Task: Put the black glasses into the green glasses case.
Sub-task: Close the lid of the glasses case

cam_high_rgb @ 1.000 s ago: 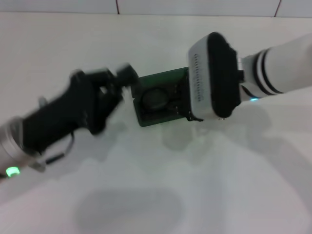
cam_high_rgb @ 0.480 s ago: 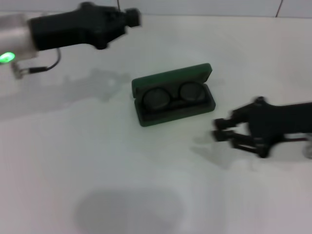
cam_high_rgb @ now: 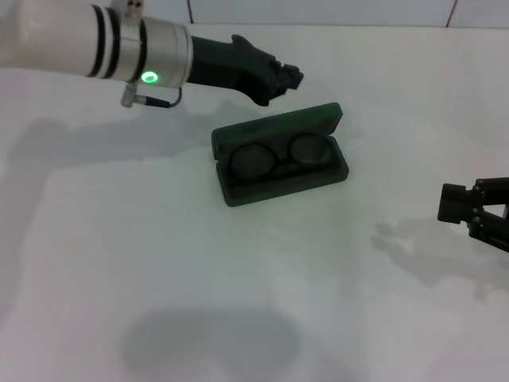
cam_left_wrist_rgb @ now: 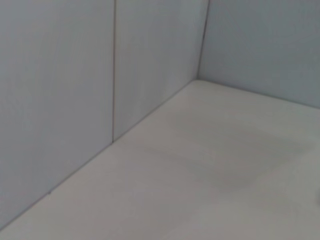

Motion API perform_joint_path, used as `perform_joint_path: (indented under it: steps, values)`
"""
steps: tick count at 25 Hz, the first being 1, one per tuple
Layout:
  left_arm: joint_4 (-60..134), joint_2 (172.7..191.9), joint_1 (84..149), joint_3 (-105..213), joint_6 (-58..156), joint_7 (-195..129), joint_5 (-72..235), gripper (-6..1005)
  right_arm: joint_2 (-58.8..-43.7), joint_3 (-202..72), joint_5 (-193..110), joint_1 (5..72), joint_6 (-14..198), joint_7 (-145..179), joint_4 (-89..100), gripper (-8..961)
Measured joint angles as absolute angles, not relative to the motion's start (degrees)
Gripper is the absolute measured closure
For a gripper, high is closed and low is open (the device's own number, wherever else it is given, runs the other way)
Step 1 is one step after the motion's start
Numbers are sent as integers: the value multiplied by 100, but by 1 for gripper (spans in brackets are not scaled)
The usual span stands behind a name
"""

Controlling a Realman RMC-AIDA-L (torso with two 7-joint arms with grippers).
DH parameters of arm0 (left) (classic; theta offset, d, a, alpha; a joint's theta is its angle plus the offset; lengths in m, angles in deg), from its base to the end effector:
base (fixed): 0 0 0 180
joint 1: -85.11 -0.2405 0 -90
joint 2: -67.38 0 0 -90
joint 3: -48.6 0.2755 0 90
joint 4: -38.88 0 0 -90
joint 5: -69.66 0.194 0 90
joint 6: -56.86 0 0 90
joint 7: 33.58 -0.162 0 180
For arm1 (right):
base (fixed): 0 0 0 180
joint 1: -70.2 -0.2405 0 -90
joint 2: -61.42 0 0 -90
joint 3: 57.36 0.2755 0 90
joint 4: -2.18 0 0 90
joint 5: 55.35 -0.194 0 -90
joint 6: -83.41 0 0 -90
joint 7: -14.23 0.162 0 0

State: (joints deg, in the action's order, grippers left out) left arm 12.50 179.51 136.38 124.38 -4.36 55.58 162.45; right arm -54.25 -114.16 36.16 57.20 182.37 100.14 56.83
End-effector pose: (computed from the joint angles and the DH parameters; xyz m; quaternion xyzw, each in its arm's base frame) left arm -0.1630 0.4366 -0.0575 -0.9655 -0.1600 -0.1432 0.1470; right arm 0.2603 0.2661 0.0235 -0.9257 0.1887 0.3111 0.1034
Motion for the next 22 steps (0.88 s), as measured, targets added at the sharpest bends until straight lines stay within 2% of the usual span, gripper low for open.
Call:
perform_joint_path:
  steps: [1, 5, 22]
  values:
    - [1258, 18017, 13671, 12437, -358, 5688, 16435, 933, -5422, -11409, 3615, 5719, 18234, 9988, 5652, 771]
    - [1258, 18070, 13649, 12436, -257, 5801, 16592, 934, -5419, -11400, 3629, 5648, 18196, 9914, 5586, 770]
    - [1517, 18208, 13554, 12461, -182, 5809, 16683, 938, -5415, -11383, 3655, 5379, 18059, 9764, 5246, 769]
